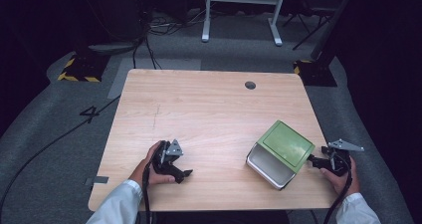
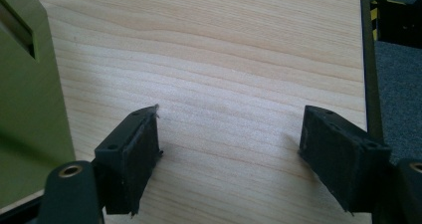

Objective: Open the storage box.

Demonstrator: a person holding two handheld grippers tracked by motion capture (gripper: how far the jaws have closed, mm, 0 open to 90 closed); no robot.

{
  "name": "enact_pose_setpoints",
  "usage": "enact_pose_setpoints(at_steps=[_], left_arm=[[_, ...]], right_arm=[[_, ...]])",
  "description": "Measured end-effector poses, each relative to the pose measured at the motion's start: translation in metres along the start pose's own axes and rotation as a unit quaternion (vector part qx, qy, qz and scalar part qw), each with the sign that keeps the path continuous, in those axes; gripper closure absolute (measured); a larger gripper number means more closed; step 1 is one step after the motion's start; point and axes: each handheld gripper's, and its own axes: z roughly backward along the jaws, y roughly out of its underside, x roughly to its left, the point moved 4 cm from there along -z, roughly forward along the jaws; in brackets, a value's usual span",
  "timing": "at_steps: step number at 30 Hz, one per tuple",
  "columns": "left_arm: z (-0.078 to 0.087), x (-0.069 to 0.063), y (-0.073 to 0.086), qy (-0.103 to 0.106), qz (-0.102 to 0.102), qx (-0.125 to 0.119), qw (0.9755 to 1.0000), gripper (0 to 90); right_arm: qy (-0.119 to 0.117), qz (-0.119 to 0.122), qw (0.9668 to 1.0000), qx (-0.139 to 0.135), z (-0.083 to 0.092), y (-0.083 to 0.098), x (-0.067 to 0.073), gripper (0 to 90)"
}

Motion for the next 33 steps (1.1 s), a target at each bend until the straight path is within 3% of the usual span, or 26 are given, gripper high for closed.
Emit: enact_pose_setpoints(at_steps=[9, 14, 16, 17, 18, 19, 20, 23, 25, 29, 33], left_arm=[[0.0, -0.001, -0.001, 0.002, -0.004, 0.001, 1.0, 0.4], [-0.003, -0.007, -0.005, 0.014, -0.019, 0.003, 0.9997, 3.4], [-0.004, -0.015, -0.013, 0.029, -0.036, -0.001, 0.9989, 13.1], [-0.005, -0.018, -0.016, 0.031, -0.054, 0.003, 0.998, 18.9], [-0.007, -0.022, -0.019, 0.028, -0.07, 0.006, 0.9971, 18.0], [-0.007, -0.022, -0.019, 0.028, -0.07, 0.006, 0.9971, 16.4], [-0.01, -0.026, -0.026, 0.044, -0.076, 0.007, 0.9961, 16.8], [-0.016, -0.032, -0.035, 0.061, -0.082, 0.007, 0.9948, 17.6], [-0.018, -0.033, -0.038, 0.064, -0.083, 0.006, 0.9945, 17.9], [-0.028, -0.044, -0.053, 0.072, -0.109, 0.004, 0.9914, 21.3], [-0.033, -0.053, -0.066, 0.089, -0.119, -0.004, 0.9888, 21.3]], right_arm=[[0.0, 0.0, 1.0, 0.0, 0.0, 0.0, 0.0, 23.5], [0.0, 0.0, 1.0, 0.0, 0.0, 0.0, 0.0, 23.4], [0.0, 0.0, 1.0, 0.0, 0.0, 0.0, 0.0, 23.5], [0.0, 0.0, 1.0, 0.0, 0.0, 0.0, 0.0, 23.5], [0.0, 0.0, 1.0, 0.0, 0.0, 0.0, 0.0, 23.5], [0.0, 0.0, 1.0, 0.0, 0.0, 0.0, 0.0, 23.5], [0.0, 0.0, 1.0, 0.0, 0.0, 0.0, 0.0, 23.5], [0.0, 0.0, 1.0, 0.0, 0.0, 0.0, 0.0, 23.5], [0.0, 0.0, 1.0, 0.0, 0.0, 0.0, 0.0, 23.5], [0.0, 0.0, 1.0, 0.0, 0.0, 0.0, 0.0, 23.5], [0.0, 0.0, 1.0, 0.0, 0.0, 0.0, 0.0, 23.5]])
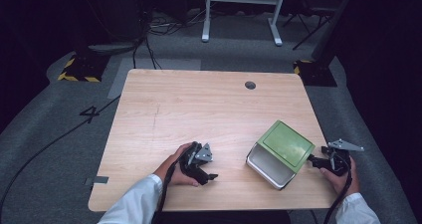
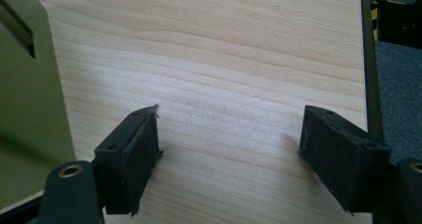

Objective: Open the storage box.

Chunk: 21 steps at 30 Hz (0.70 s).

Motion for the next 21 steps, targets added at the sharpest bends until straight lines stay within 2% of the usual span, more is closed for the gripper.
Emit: enact_pose_setpoints(at_steps=[3, 4, 5, 8, 11, 14, 16, 18, 21], left_arm=[[-0.002, -0.001, -0.009, 0.006, -0.003, -0.01, 0.9999, 21.3], [-0.004, -0.003, -0.017, 0.009, -0.01, -0.016, 0.9998, 21.3], [-0.004, -0.003, -0.017, 0.009, -0.01, -0.016, 0.9998, 21.3], [-0.007, -0.009, -0.033, 0.024, -0.014, -0.036, 0.999, 21.3], [-0.007, -0.014, -0.045, 0.033, -0.025, -0.053, 0.9977, 21.2], [-0.008, -0.018, -0.053, 0.04, -0.028, -0.063, 0.9968, 21.2], [-0.009, -0.023, -0.061, 0.048, -0.037, -0.072, 0.9956, 21.1], [-0.01, -0.026, -0.068, 0.058, -0.035, -0.087, 0.994, 21.0], [-0.015, -0.032, -0.075, 0.064, -0.044, -0.087, 0.9932, 21.0]], right_arm=[[0.0, 0.0, 1.0, 0.0, 0.0, 0.0, 0.0, 23.5], [0.0, 0.0, 1.0, 0.0, 0.0, 0.0, 0.0, 23.5], [0.0, 0.0, 1.0, 0.0, 0.0, 0.0, 0.0, 23.5], [0.0, 0.0, 1.0, 0.0, 0.0, 0.0, 0.0, 23.5], [0.0, 0.0, 1.0, 0.0, 0.0, 0.0, 0.0, 23.5], [0.0, 0.0, 1.0, 0.0, 0.0, 0.0, 0.0, 23.5], [0.0, 0.0, 1.0, 0.0, 0.0, 0.0, 0.0, 23.5], [-0.001, 0.001, 1.0, 0.0, 0.0, 0.0, 0.0, 23.5], [-0.002, 0.001, 1.0, 0.0, 0.0, 0.0, 0.0, 23.5]])
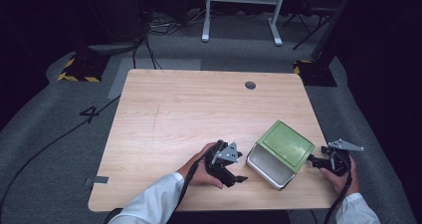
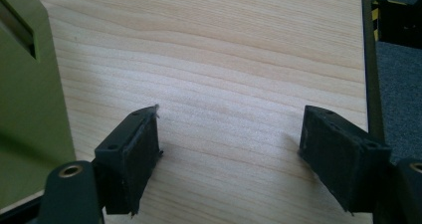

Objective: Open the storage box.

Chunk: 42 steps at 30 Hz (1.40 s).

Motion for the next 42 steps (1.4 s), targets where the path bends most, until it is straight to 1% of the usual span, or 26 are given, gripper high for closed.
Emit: enact_pose_setpoints(at_steps=[1, 3, 7, 8, 10, 13, 14, 16, 17, 18, 19, 20, 21, 23, 25, 27, 28, 31, 34, 35, 36, 39, 40, 41, 42], left_arm=[[0.0, 0.0, 0.0, 0.0, 0.0, 0.0, 1.0, 21.0], [-0.007, -0.004, -0.005, 0.006, -0.006, 0.0, 1.0, 20.8], [-0.011, -0.005, -0.01, 0.006, -0.01, -0.005, 0.9999, 21.2], [-0.014, -0.006, -0.013, 0.006, -0.014, -0.008, 0.9999, 21.5], [-0.017, -0.007, -0.015, 0.006, -0.015, -0.003, 0.9999, 21.9], [-0.022, -0.008, -0.018, 0.005, -0.02, -0.003, 0.9998, 23.6], [-0.026, -0.01, -0.021, 0.002, -0.019, -0.001, 0.9998, 24.5], [-0.028, -0.01, -0.022, 0.002, -0.02, 0.0, 0.9998, 25.0], [-0.034, -0.012, -0.025, -0.008, -0.025, 0.004, 0.9997, 26.3], [-0.034, -0.012, -0.025, -0.008, -0.025, 0.004, 0.9997, 27.3], [-0.038, -0.013, -0.026, -0.018, -0.029, 0.01, 0.9994, 27.3], [-0.039, -0.014, -0.026, -0.017, -0.029, 0.015, 0.9993, 27.3], [-0.043, -0.015, -0.027, -0.012, -0.031, 0.016, 0.9993, 27.3], [-0.048, -0.015, -0.027, -0.01, -0.031, 0.022, 0.9992, 27.3], [-0.052, -0.015, -0.028, -0.007, -0.029, 0.022, 0.9993, 27.2], [-0.056, -0.015, -0.027, -0.008, -0.035, 0.032, 0.9989, 27.2], [-0.058, -0.015, -0.027, -0.01, -0.037, 0.033, 0.9987, 26.9], [-0.064, -0.013, -0.027, -0.012, -0.031, 0.033, 0.9989, 27.7], [-0.069, -0.012, -0.028, -0.01, -0.028, 0.035, 0.999, 28.5], [-0.073, -0.014, -0.028, -0.013, -0.038, 0.038, 0.9984, 28.7], [-0.074, -0.014, -0.028, -0.013, -0.041, 0.046, 0.998, 28.3], [-0.074, -0.014, -0.028, -0.009, -0.042, 0.045, 0.9981, 31.2], [-0.073, -0.013, -0.027, -0.007, -0.045, 0.049, 0.9978, 31.2], [-0.073, -0.013, -0.027, -0.005, -0.048, 0.048, 0.9977, 34.5], [-0.072, -0.013, -0.027, -0.007, -0.056, 0.05, 0.9971, 37.5]], right_arm=[[0.0, 0.0, 1.0, 0.0, 0.0, 0.0, 0.0, 23.5], [-0.001, 0.0, 1.0, 0.0, 0.0, 0.0, 0.0, 23.5], [0.0, 0.0, 1.0, 0.0, 0.0, 0.0, 0.0, 23.5], [0.0, 0.0, 1.0, 0.0, 0.0, 0.0, 0.0, 23.5], [0.0, 0.0, 1.0, 0.0, 0.0, 0.0, 0.0, 23.5], [-0.001, 0.0, 1.0, 0.0, 0.0, 0.0, 0.0, 23.5], [0.0, 0.0, 1.0, 0.0, 0.0, 0.0, 0.0, 23.5], [-0.001, 0.0, 1.0, 0.0, 0.0, 0.0, 0.0, 23.5], [0.0, 0.0, 1.0, 0.0, 0.0, 0.0, 0.0, 23.5], [0.0, 0.0, 1.0, 0.0, 0.0, 0.0, 0.0, 23.5], [0.0, 0.0, 1.0, 0.0, 0.0, 0.0, 0.0, 23.5], [0.0, 0.0, 1.0, 0.0, 0.0, 0.0, 0.0, 23.5], [0.0, 0.0, 1.0, 0.0, 0.0, 0.0, 0.0, 23.5], [-0.001, 0.0, 1.0, 0.0, 0.0, 0.0, 0.0, 23.5], [0.0, 0.0, 1.0, 0.0, 0.0, 0.0, 0.0, 23.5], [0.0, 0.0, 1.0, 0.0, 0.0, 0.0, 0.0, 23.5], [-0.001, 0.0, 1.0, 0.0, 0.0, 0.0, 0.0, 23.5], [0.0, 0.0, 1.0, 0.0, 0.0, 0.0, 0.0, 23.5], [0.0, 0.0, 1.0, 0.0, 0.0, 0.0, 0.0, 23.5], [0.0, 0.0, 1.0, 0.0, 0.0, 0.0, 0.0, 23.5], [0.0, 0.0, 1.0, 0.0, 0.0, 0.0, 0.0, 23.5], [-0.001, 0.0, 1.0, 0.0, 0.0, 0.0, 0.0, 23.5], [-0.001, 0.0, 1.0, 0.0, 0.0, 0.0, 0.0, 23.5], [0.0, 0.0, 1.0, 0.0, 0.0, 0.0, 0.0, 23.5], [-0.001, 0.0, 1.0, 0.0, 0.0, 0.0, 0.0, 23.5]])
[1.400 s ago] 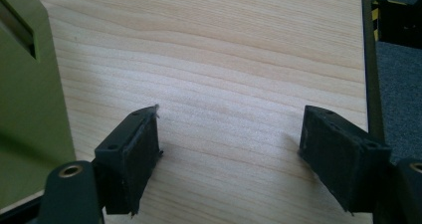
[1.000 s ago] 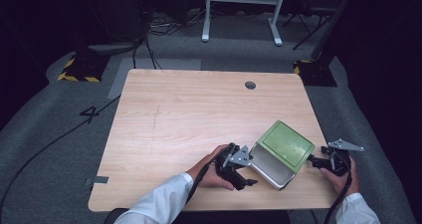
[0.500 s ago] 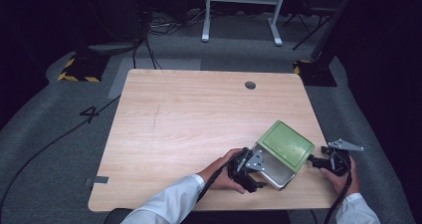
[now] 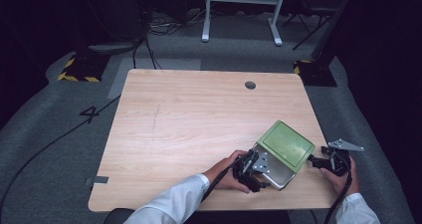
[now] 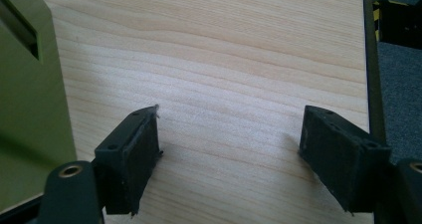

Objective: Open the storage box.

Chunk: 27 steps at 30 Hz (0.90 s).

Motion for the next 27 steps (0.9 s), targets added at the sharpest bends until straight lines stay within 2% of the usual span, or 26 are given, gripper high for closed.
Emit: enact_pose_setpoints(at_steps=[1, 3, 12, 23, 27], left_arm=[[0.001, -0.001, 0.0, -0.004, -0.008, 0.004, 0.9999, 41.2], [0.001, -0.001, 0.001, -0.008, -0.01, 0.007, 0.9999, 44.9], [0.009, -0.006, 0.004, 0.005, -0.054, 0.019, 0.9984, 52.9], [0.021, -0.016, 0.012, 0.022, -0.068, 0.033, 0.9969, 55.8], [0.025, -0.02, 0.014, 0.031, -0.068, 0.034, 0.9966, 56.3]], right_arm=[[0.0, 0.0, 1.0, 0.0, 0.0, 0.0, 0.0, 23.5], [0.0, 0.0, 1.0, 0.0, 0.0, 0.0, 0.0, 23.5], [0.0, 0.0, 1.0, 0.0, 0.0, 0.0, 0.0, 23.5], [0.0, 0.0, 1.0, 0.0, 0.0, 0.0, 0.0, 23.5], [0.0, 0.0, 1.0, 0.0, 0.0, 0.0, 0.0, 23.5]])
